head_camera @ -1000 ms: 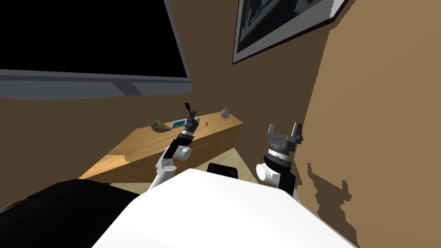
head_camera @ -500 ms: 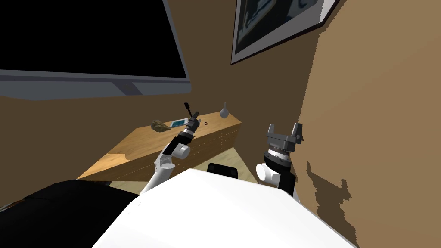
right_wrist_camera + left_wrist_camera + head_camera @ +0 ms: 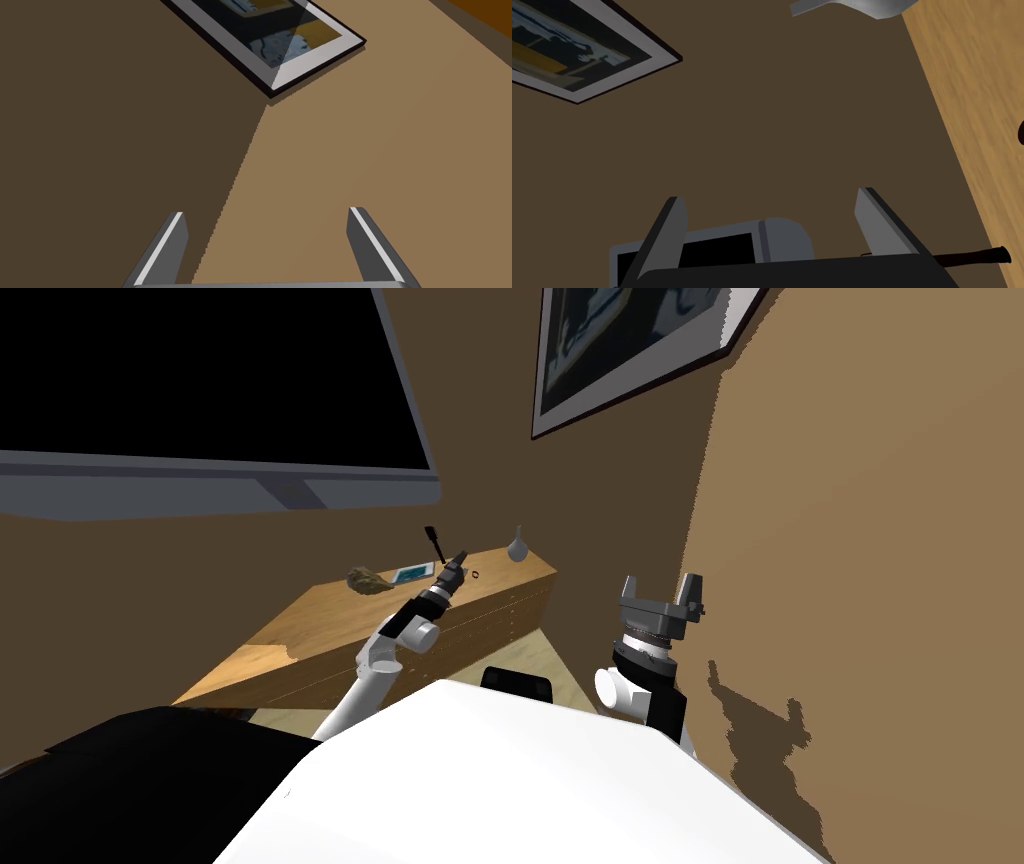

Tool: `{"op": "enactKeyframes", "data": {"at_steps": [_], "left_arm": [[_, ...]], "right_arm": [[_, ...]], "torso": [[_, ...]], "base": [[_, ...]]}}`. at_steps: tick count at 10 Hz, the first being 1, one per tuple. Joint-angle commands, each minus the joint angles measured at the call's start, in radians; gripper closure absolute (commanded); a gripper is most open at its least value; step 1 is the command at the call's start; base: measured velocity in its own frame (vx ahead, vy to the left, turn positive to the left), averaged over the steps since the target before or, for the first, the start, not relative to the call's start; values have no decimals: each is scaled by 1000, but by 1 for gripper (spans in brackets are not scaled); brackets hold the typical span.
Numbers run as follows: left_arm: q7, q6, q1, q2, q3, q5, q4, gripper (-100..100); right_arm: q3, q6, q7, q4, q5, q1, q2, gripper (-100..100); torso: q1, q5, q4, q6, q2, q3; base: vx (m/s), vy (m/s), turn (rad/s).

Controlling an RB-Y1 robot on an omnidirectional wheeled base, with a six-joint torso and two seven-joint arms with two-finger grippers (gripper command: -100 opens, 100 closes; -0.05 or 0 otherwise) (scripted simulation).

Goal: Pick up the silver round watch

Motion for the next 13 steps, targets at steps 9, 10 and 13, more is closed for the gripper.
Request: {"op": "enactKeyframes", "data": {"at_steps": [9,10,13], "left_arm": [[-44,237,-27,143,13,67,52,-100],[-53,269,-30,176,15,80,67,-100],[-62,333,-32,210,17,92,82,-100]], "right_arm": [[0,0,0,0,0,0,0,0],[0,0,0,0,0,0,0,0],[0,0,0,0,0,0,0,0]], "torso": [[0,0,0,0,-2,-1],[0,0,0,0,-2,-1],[0,0,-1,0,-3,-2]], "base": [[9,-32,-31],[31,-39,-47],[28,-27,-40]]}}
